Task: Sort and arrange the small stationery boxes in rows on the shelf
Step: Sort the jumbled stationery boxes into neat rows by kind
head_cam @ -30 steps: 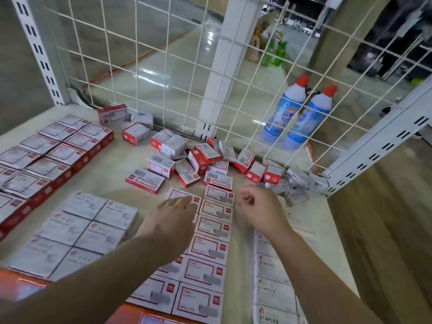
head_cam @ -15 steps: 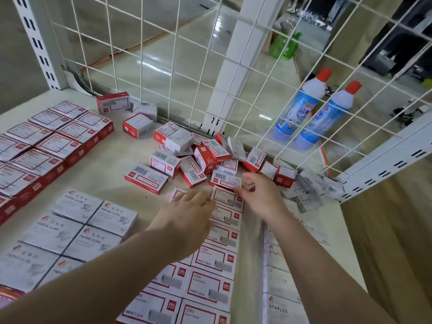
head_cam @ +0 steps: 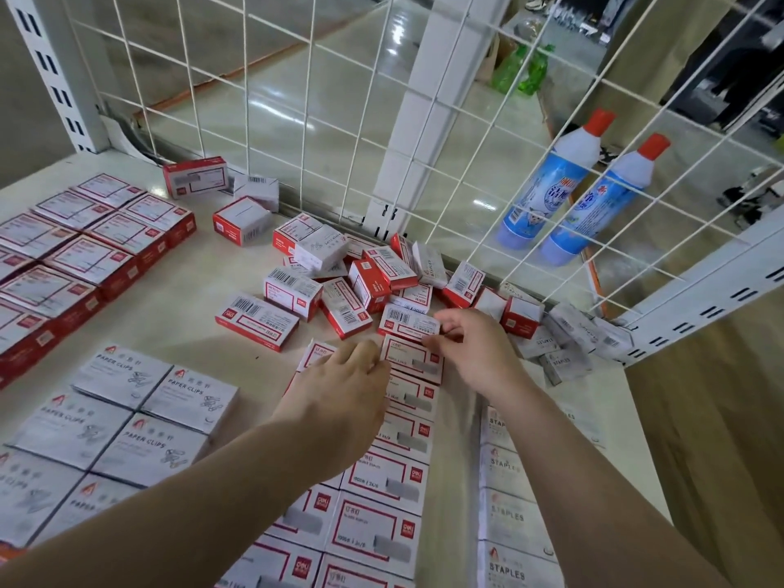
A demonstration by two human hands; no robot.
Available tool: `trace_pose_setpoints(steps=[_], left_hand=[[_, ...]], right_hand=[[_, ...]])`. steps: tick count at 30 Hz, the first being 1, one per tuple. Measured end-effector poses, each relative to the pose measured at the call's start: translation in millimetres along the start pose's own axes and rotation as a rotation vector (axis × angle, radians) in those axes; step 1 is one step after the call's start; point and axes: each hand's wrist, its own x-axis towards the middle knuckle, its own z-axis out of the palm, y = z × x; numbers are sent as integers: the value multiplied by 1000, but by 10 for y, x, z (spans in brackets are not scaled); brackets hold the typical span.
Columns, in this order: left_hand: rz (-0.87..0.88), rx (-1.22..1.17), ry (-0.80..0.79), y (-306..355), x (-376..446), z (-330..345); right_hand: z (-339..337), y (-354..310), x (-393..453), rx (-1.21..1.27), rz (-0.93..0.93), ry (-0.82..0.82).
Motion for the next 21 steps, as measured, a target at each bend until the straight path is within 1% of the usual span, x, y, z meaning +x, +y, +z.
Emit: trace_pose_setpoints(steps=[5, 12, 21], left_hand=[[0, -2, 9, -4, -13, 13], [-11, -7, 10, 6, 7, 3], [-12, 36, -6, 28, 0, 0]], right_hand=[[-27, 15, -15, -76, -96, 24], [-56, 88, -26, -51, -89, 30], [-42, 102, -45, -88, -162, 91]])
